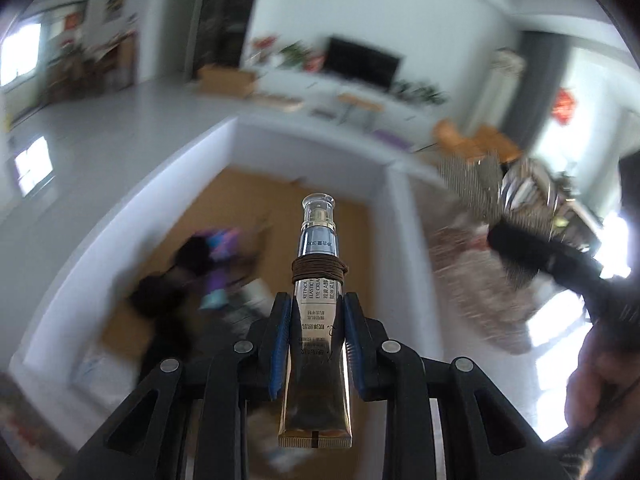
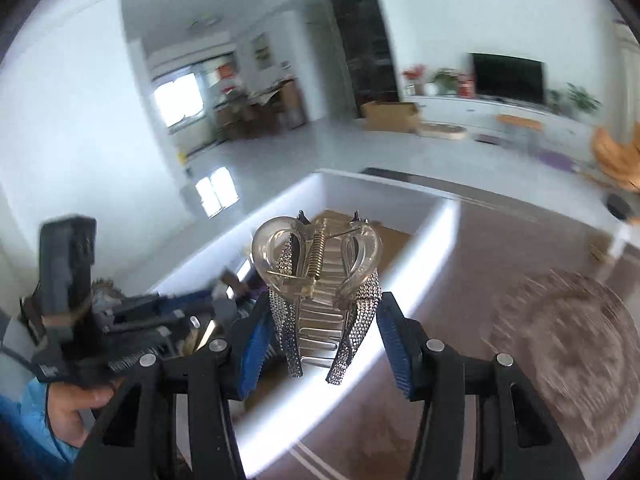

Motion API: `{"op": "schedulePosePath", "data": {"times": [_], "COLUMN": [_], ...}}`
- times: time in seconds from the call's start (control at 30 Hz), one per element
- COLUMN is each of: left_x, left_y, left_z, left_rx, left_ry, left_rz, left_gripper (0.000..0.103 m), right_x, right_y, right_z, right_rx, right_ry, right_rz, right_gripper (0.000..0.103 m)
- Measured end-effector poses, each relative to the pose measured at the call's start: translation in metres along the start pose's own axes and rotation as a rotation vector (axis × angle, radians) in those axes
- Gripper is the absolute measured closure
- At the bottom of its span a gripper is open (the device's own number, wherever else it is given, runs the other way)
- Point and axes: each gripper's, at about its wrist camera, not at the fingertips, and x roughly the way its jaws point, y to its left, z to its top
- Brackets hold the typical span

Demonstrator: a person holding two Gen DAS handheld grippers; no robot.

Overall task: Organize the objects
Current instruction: 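Carry the ornament and gold tube into the white tray and release both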

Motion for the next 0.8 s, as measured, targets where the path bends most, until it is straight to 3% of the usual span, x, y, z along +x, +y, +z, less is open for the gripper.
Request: {"op": "schedulePosePath", "data": {"times": [0.1, 0.13, 0.17, 0.2, 0.23, 0.27, 0.37, 0.5, 0.7, 0.8], "left_x": [0.013, 0.015, 0.014, 0.011, 0.006, 0.0, -0.01, -0.018, -0.029, -0.044], "left_y": [0.017, 0.019, 0.02, 0.022, 0.025, 0.024, 0.022, 0.018, 0.022, 0.018], "left_z": [-0.009, -0.012, -0.013, -0.016, -0.021, -0.021, -0.016, 0.001, 0.015, 0.012], "left_rx": [-0.023, -0.02, -0.017, -0.012, -0.008, -0.004, -0.005, -0.082, -0.164, -0.16], "left_ry": [0.063, 0.077, 0.078, 0.067, 0.05, 0.019, -0.031, -0.022, 0.071, 0.085], "left_rz": [0.07, 0.078, 0.086, 0.101, 0.115, 0.134, 0.176, 0.284, 0.359, 0.359], "left_gripper": [0.076, 0.068, 0.049, 0.037, 0.02, 0.012, 0.0, 0.0, 0.0, 0.0], "right_x": [0.057, 0.077, 0.091, 0.097, 0.102, 0.102, 0.095, 0.084, 0.063, 0.059], "right_y": [0.02, 0.025, 0.029, 0.031, 0.033, 0.032, 0.032, 0.024, 0.022, 0.027], "right_z": [0.011, 0.011, 0.009, 0.008, 0.006, 0.004, 0.005, 0.019, 0.041, 0.038], "right_rx": [0.004, 0.011, 0.014, 0.015, 0.018, 0.02, 0.016, 0.033, 0.024, 0.018], "right_ry": [0.103, 0.156, 0.195, 0.211, 0.231, 0.239, 0.244, 0.246, 0.285, 0.312], "right_rz": [0.032, 0.024, 0.016, 0.015, 0.012, 0.011, -0.02, -0.064, -0.19, -0.119], "right_gripper": [0.048, 0.048, 0.048, 0.048, 0.046, 0.044, 0.026, 0.015, 0.004, 0.004]}}
